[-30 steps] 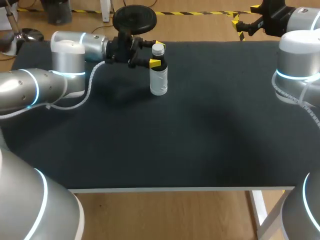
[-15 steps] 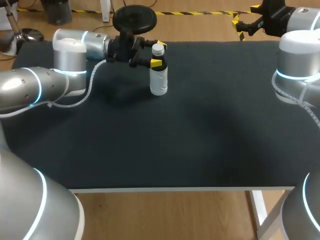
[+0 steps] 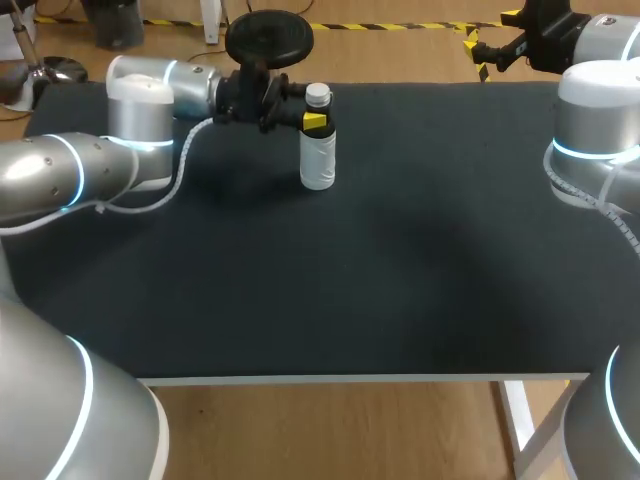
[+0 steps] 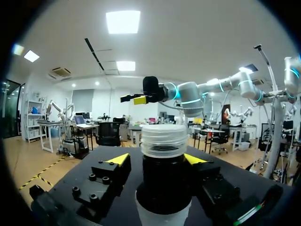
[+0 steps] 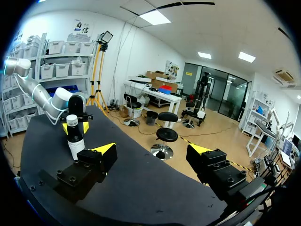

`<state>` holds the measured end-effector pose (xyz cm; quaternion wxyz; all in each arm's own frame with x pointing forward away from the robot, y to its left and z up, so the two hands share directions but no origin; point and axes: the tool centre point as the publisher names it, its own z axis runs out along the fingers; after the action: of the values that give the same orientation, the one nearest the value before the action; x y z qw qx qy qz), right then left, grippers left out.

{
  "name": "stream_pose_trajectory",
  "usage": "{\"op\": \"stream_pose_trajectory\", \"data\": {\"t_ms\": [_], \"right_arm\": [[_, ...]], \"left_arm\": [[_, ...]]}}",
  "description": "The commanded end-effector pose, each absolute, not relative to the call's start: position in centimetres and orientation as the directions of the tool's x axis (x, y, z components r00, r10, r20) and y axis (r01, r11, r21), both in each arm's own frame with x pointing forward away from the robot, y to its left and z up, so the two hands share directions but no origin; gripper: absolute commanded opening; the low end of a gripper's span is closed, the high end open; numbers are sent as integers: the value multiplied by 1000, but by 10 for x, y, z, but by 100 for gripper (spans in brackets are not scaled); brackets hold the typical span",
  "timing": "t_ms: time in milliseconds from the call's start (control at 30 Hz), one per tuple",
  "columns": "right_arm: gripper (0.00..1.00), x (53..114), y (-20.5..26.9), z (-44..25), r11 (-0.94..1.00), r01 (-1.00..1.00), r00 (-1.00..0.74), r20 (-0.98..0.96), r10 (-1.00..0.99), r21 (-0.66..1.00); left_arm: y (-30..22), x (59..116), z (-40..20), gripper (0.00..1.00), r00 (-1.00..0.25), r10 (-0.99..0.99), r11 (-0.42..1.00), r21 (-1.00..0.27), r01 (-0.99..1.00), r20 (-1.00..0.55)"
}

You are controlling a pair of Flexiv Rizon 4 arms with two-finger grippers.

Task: Unscrew the bottle cap

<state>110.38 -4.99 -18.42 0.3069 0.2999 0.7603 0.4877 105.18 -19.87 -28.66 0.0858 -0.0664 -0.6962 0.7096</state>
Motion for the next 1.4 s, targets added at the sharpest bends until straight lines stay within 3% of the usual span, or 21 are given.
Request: {"op": "stream_pose_trajectory", "data": {"t_ms": [33, 67, 100, 1400], "right_arm": [[100, 1104, -50, -184, 344, 156, -632, -174, 755, 926], [100, 1104, -50, -184, 344, 156, -632, -174, 755, 926], [100, 1104, -50, -184, 344, 156, -632, -174, 755, 926], [100, 1104, -50, -184, 344, 156, -632, -174, 755, 926]], "left_arm": [[-199, 1056, -287, 15, -974, 224, -17, -999, -27, 23], [-199, 1056, -287, 4, -974, 223, -17, -1000, -26, 22], [-199, 1056, -287, 0, -974, 224, -17, -1000, -25, 21], [-196, 1053, -287, 0, -975, 222, -25, -1000, 2, -7]]}}
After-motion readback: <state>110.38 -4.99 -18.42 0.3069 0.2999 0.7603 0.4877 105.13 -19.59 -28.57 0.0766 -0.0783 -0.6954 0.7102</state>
